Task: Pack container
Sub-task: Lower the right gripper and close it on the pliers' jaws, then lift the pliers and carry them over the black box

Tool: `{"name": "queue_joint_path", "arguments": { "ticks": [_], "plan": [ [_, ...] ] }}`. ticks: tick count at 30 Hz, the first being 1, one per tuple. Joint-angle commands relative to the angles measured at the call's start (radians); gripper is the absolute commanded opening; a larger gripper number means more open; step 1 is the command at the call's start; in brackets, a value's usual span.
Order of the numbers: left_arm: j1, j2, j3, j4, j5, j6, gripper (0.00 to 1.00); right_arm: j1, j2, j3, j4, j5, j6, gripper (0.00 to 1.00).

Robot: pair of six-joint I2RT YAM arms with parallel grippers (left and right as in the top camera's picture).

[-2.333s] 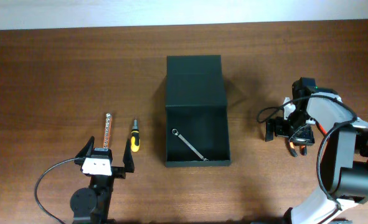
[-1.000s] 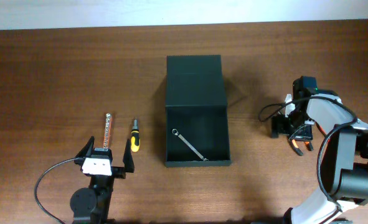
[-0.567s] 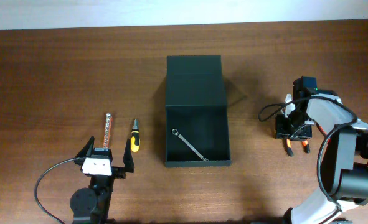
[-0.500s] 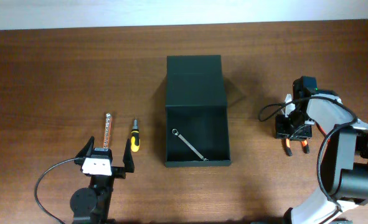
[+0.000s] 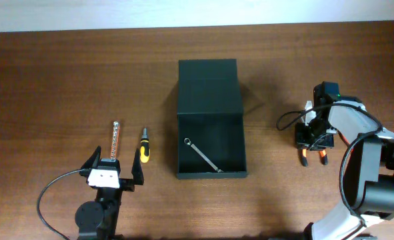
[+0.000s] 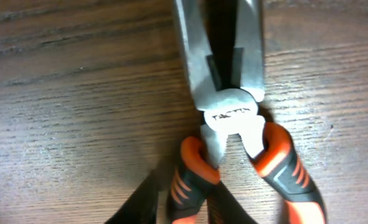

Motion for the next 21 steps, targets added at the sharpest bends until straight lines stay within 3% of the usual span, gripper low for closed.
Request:
{"name": "queue_joint_path", "arguments": {
  "ticks": [1,13,21],
  "plan": [
    [0.007,-0.008,-0.006,-0.003,-0.007,0.015,0.99,0.004,0.030,-0.030,0.009,-0.028,-0.001,0.16],
    [0.007,-0.008,-0.006,-0.003,-0.007,0.015,0.99,0.004,0.030,-0.018,0.014,-0.029,0.000,0.09],
    [0.007,-0.008,-0.006,-0.003,-0.007,0.015,0.99,0.004,0.030,0.178,-0.060,-0.060,0.011,0.04]
  ]
}}
